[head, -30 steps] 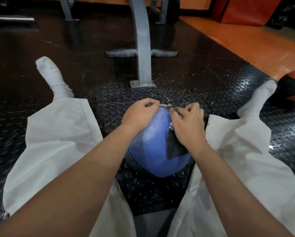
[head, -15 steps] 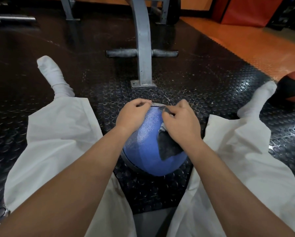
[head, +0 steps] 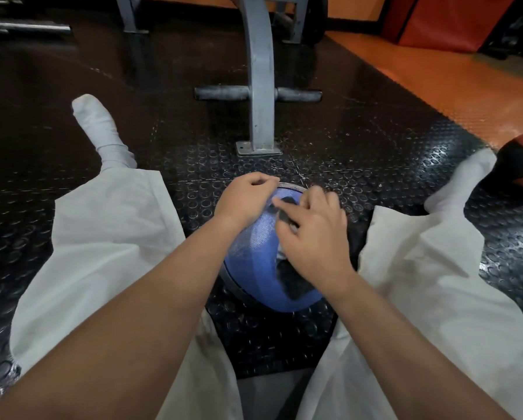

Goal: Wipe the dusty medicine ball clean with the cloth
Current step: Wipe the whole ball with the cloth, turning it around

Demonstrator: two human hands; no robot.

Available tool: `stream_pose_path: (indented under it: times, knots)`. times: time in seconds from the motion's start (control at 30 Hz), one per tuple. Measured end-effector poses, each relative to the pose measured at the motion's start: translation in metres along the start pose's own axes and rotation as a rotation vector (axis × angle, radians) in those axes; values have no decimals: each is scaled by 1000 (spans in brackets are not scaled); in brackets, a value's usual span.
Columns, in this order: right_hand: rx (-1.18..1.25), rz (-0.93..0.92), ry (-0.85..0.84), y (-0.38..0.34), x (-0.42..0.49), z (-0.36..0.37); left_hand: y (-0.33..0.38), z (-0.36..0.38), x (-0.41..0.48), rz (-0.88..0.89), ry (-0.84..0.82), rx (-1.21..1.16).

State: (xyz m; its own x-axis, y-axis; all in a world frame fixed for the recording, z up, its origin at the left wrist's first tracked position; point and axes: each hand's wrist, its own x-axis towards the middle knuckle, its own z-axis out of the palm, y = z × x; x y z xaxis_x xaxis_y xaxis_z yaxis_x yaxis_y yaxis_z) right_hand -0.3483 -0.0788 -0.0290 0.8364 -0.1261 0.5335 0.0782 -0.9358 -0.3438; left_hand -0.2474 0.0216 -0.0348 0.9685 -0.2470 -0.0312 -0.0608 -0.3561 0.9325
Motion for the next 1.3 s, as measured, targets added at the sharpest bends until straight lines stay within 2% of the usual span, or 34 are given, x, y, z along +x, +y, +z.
stream_pose_path:
  times: [0.07,0.2,0.27,0.33,0.43,0.5,0.57,0.63,0.73,0.8,0.87,0.93,1.0,1.1,1.13,1.2,1.3]
  knots:
    - [9,-23,-22,3,0,-1,-3,-3,-2,14,-24,-8]
    - [65,282,-131,13,36,-3,-5,-1,-5,24,28,-15]
    - [44,337,-140,11,42,0,-3,1,-3,1,54,8]
    - [15,237,-100,3,31,3,-1,0,0,-18,60,17]
    - [17,-44,0,-7,2,6,-3,-5,2,-20,27,-25]
    - [40,-133,-33,0,-2,3,-5,-6,-1,-7,1,-45]
    - [116,-30,-77,10,10,1,-8,-4,-4,11,1,-68]
    - [177,163,-85,19,29,-1,-6,-1,-5,11,24,-47]
    - [117,307,-101,19,36,2,-1,4,-4,-12,71,-18]
    - [60,208,-59,10,22,4,1,4,-3,-29,75,-16]
    - [72,18,2,5,2,3,-1,0,-2,-30,66,-21]
    - [101,-117,-25,9,-5,0,-3,-4,-3,-23,41,-26]
    - [132,-48,-66,19,7,-2,-6,-4,-5,-20,42,-27]
    - [147,270,-111,28,35,-1,-4,0,-6,-40,73,-11]
    - [117,321,-120,27,38,0,-2,1,-5,-56,88,3]
    - [63,275,-102,16,32,2,2,3,-2,-78,113,27]
    - [21,20,-33,2,6,5,2,0,1,-90,105,20]
